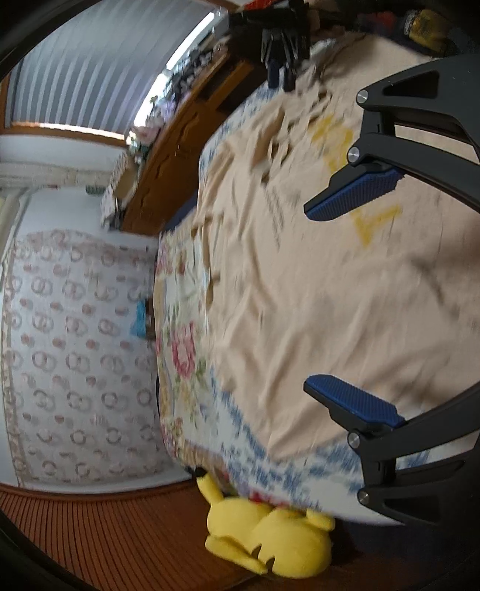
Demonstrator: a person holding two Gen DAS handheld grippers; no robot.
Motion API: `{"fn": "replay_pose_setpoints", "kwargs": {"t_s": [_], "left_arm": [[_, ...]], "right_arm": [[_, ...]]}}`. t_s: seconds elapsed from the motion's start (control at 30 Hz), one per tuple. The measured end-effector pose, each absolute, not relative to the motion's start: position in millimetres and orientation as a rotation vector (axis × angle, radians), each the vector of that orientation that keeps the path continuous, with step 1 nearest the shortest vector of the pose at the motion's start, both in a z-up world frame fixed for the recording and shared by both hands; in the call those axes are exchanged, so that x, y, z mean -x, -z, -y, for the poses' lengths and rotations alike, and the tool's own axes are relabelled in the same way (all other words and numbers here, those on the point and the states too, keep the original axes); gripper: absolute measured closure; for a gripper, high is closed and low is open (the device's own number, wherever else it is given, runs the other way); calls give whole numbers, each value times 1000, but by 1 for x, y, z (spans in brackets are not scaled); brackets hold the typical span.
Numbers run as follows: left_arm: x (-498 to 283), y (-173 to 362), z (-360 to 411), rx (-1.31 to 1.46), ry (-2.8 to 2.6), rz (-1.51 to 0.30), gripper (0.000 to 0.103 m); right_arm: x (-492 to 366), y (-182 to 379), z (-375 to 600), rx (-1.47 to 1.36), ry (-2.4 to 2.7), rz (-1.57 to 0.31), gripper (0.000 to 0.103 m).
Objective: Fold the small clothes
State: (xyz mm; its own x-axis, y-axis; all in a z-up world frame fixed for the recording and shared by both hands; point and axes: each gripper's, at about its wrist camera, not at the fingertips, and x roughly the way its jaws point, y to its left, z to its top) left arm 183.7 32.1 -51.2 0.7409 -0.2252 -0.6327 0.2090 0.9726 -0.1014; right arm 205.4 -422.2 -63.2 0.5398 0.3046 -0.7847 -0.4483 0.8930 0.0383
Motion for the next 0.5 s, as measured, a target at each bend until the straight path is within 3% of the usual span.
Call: {"fn": "replay_pose_setpoints", "kwargs": {"t_s": [0.5], "left_arm": [[-233,94,-124,73,63,-816,17]], "right_arm": [[-293,76,403,206,-435,-940,43]]}}
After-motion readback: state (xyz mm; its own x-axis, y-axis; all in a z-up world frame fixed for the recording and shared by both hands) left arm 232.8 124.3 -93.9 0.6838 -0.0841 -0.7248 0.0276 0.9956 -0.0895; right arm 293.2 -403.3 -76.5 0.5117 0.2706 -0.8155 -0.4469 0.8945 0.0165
